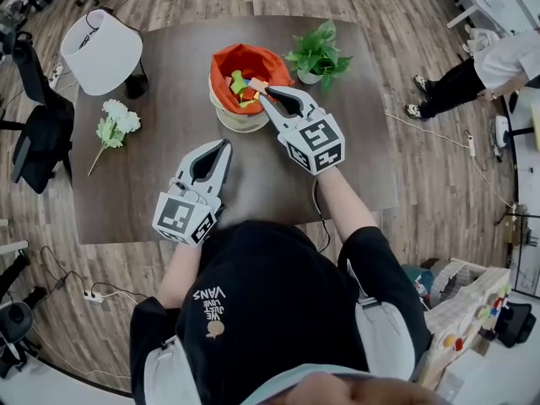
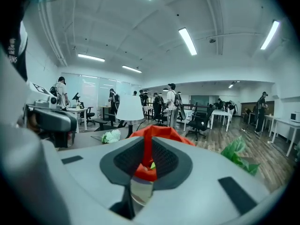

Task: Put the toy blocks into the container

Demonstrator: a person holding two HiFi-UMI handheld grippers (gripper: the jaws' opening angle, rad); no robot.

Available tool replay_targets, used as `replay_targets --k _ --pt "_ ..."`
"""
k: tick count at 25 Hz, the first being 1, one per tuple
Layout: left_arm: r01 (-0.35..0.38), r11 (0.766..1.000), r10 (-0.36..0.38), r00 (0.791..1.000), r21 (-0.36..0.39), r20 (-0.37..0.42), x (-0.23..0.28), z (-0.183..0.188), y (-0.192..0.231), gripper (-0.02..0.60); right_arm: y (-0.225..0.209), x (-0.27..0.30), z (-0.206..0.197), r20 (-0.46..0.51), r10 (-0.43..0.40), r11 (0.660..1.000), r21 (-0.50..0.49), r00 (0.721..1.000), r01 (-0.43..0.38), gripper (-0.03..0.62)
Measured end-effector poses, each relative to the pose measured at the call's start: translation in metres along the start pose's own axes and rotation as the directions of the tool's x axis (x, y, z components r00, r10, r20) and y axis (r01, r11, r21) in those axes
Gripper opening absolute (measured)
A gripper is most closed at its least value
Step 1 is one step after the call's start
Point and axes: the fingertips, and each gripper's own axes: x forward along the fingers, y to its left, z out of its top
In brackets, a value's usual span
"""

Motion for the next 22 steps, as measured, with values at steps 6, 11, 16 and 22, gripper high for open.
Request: replay_targets --k 6,11,16,22 --pt "0.011 1.000 -0.011 1.000 -0.004 0.006 0.001 0.001 -0.001 0.011 0.011 -0.020 0.006 0.038 -0.019 1.000 0.006 0.999 0.018 0.038" --pt "0.029 1.000 -0.029 1.000 -0.007 0.000 0.003 0.001 -0.005 0.011 0.020 -0.036 0.008 0.058 -0.026 1.000 0.017 0.998 0.025 0.031" --pt "0.054 0.999 -0.054 0.999 -0.006 0.000 0.008 0.000 -0.011 0.011 0.025 -0.054 0.001 0.053 -0.052 0.999 0.017 0.997 0.051 0.023" --pt "0.080 0.997 -0.080 0.997 -0.005 -0.012 0.015 -0.001 -0.018 0.011 0.030 -0.072 -0.006 0.053 -0.072 0.997 0.043 0.996 0.070 0.018"
